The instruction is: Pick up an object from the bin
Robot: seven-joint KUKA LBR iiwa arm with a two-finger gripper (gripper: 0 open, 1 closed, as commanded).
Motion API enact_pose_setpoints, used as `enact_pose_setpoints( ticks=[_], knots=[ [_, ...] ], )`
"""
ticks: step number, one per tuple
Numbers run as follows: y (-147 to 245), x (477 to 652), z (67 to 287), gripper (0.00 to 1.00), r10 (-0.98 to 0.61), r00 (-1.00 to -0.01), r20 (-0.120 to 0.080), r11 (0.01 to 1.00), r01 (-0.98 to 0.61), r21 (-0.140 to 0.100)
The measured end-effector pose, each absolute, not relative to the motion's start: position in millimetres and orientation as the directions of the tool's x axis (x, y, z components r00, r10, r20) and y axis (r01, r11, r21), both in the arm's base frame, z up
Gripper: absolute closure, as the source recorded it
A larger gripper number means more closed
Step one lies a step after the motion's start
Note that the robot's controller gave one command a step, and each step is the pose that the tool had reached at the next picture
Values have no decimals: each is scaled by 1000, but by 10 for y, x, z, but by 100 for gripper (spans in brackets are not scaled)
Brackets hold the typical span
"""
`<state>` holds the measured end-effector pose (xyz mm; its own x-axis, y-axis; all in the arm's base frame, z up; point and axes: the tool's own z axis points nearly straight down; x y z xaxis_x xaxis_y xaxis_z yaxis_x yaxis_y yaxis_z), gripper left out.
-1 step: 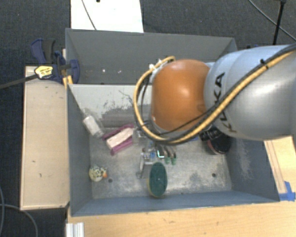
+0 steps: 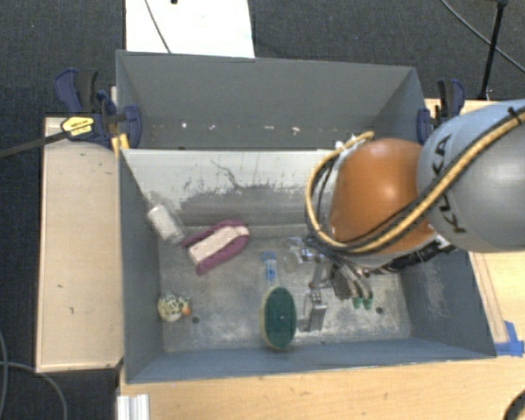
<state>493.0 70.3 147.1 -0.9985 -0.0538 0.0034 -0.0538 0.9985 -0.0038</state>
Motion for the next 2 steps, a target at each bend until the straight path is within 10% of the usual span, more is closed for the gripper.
enact_pose_setpoints(
  ticks=[1,2],
  knots=[
    [1135,4792,710,0,-49,-999,-14,999,-49,8],
    [1104,4780,724,100,-40,-999,-7,999,-40,4]
  ],
)
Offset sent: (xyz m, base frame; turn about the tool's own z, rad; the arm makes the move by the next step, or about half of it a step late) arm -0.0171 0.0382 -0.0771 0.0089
